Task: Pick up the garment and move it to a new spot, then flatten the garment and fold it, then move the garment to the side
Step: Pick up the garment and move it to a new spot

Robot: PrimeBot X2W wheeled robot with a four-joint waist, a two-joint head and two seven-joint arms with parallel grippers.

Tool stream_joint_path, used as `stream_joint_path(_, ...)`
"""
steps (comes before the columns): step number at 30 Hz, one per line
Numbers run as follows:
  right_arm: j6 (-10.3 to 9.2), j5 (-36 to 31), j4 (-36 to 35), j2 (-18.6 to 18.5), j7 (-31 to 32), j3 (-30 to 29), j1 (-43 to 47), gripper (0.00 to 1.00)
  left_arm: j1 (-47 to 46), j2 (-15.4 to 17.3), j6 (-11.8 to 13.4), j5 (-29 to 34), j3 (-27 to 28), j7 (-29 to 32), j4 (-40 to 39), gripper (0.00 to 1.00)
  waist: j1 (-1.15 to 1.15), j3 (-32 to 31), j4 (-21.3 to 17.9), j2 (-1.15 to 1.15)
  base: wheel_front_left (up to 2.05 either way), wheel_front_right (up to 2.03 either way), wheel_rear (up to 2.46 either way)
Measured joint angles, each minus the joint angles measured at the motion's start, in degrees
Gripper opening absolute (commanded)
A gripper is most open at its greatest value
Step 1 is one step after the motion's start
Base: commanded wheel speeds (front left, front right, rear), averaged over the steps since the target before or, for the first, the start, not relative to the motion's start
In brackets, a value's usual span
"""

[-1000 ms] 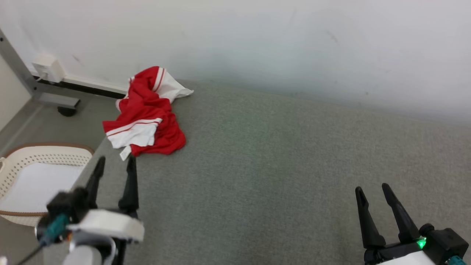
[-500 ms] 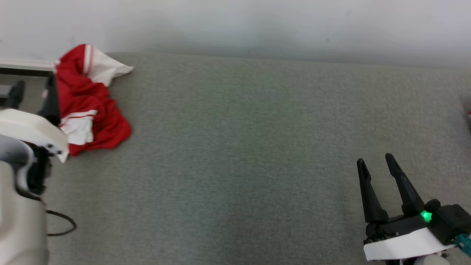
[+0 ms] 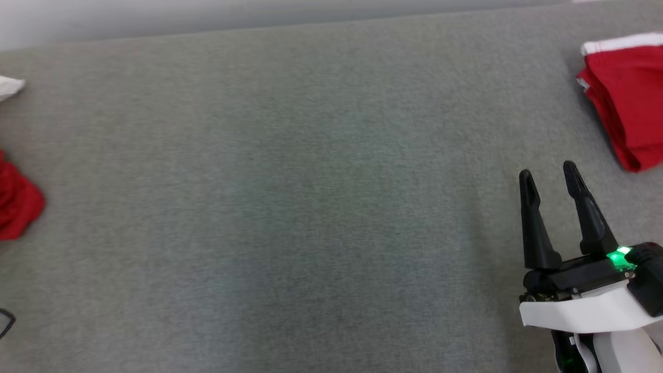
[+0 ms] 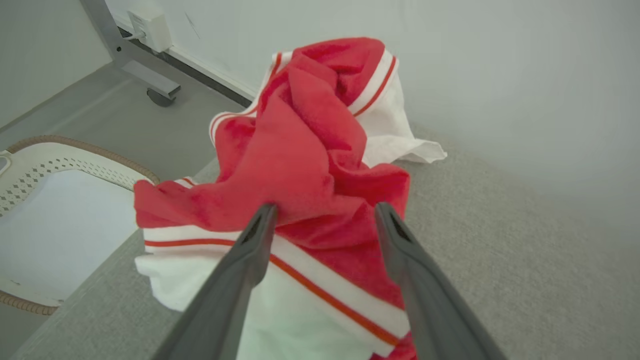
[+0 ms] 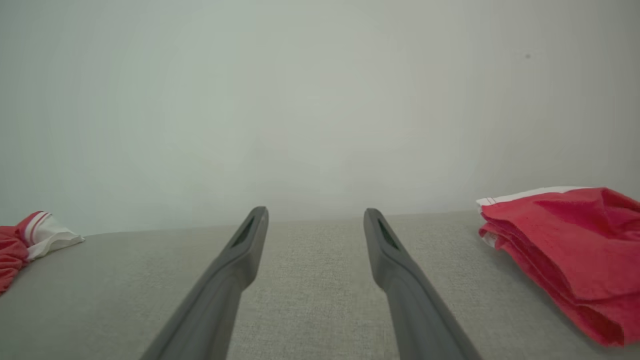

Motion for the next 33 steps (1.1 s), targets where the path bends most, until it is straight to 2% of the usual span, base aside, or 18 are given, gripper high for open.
stream_joint_path(7,0.00,0.0,-1.1,0.4,0.0,-0.8,-0.4,1.00,-0.9,4.5,1.3,1.6,-1.6,3.4,9.0,1.00,0.00,3.9,-4.5,0.00,0.00,0.00,0.00)
stream_joint_path(11,0.00,0.0,-1.2,0.7,0.0,-1.3,-0.4,1.00,-3.2,6.5,0.7,2.0,-2.6,6.1,11.5,1.00,-0.01,5.3,-5.6,0.00,0.00,0.00,0.00)
stream_joint_path(12,0.00,0.0,-1.2,0.8,0.0,-1.4,-0.4,1.00,-3.7,6.7,0.5,2.0,-2.9,6.2,12.0,0.96,-0.01,5.5,-5.6,0.00,0.00,0.00,0.00)
stream_joint_path(13,0.00,-0.1,-1.2,0.8,0.0,-1.5,-0.4,1.00,-4.0,6.7,0.2,2.0,-2.9,6.2,12.3,0.49,-0.01,5.5,-5.6,0.00,0.00,0.00,0.00)
stream_joint_path(15,0.00,-0.3,-1.2,0.9,0.0,-1.6,-0.5,1.00,-4.7,6.7,-0.3,2.0,-3.1,6.2,13.2,0.00,-0.01,5.5,-5.3,0.00,0.00,0.00,0.00)
stream_joint_path(22,0.00,-0.4,-0.1,1.1,0.0,-1.4,-0.6,1.00,-4.9,5.5,-2.1,1.9,-4.6,2.7,15.4,0.00,0.00,2.5,-4.5,0.00,0.00,0.00,0.00)
stream_joint_path(33,0.00,-0.3,2.3,0.7,0.0,-0.6,2.1,1.00,-6.5,3.8,-6.2,6.4,-12.7,-1.5,13.3,0.00,-0.01,-8.3,-2.6,0.00,0.00,0.00,0.00)
